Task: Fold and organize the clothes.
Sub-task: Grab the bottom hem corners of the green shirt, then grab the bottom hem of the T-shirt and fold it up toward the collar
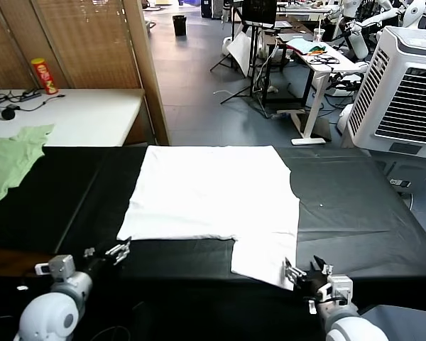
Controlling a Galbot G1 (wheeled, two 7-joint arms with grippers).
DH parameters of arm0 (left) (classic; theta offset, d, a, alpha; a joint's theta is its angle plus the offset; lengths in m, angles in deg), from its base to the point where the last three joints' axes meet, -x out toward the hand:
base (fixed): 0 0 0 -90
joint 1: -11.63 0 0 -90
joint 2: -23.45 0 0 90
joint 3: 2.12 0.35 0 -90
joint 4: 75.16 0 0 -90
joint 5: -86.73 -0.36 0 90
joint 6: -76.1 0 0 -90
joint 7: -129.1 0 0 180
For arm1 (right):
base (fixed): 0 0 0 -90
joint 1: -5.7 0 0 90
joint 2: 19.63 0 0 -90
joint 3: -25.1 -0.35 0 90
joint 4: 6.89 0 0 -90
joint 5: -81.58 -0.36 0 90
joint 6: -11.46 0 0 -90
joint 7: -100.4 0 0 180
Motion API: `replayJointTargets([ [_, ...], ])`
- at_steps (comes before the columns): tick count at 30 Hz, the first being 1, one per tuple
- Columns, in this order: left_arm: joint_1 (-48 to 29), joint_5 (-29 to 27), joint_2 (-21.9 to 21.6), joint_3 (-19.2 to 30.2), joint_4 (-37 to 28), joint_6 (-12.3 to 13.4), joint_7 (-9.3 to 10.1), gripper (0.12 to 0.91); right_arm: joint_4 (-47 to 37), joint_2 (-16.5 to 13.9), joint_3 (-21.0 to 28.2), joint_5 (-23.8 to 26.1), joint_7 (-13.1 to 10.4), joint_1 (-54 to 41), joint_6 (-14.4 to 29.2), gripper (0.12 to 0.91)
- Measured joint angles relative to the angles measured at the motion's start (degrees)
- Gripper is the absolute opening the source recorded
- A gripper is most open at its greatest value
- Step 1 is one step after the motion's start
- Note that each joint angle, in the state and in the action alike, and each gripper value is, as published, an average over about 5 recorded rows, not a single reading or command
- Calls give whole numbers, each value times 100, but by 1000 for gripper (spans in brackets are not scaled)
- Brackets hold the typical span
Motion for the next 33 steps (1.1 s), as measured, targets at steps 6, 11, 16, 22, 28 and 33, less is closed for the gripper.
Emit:
replayJointTargets([
  [6, -16, -24, 45, 74, -55, 71, -20, 405, -36, 30, 69, 85, 23, 20, 54, 376],
  [11, 41, -72, 58, 115, 37, 74, -38, 160, 7, 28, 11, 84, -22, 79, 123, 135],
  [16, 117, -179, 71, 112, 187, 74, -11, 127, 239, 22, -92, 75, -141, 248, 115, 122],
  [22, 421, -201, 147, -58, 550, 52, 112, 127, 688, 4, -232, 81, -275, 648, 109, 122],
  [28, 998, -168, 150, -312, 1055, 112, 146, 127, 1079, 31, -298, 80, -329, 1148, 145, 122],
  [33, 1493, -78, 183, -521, 1400, 241, 157, 127, 1086, -25, -361, -19, -280, 1149, 353, 122],
])
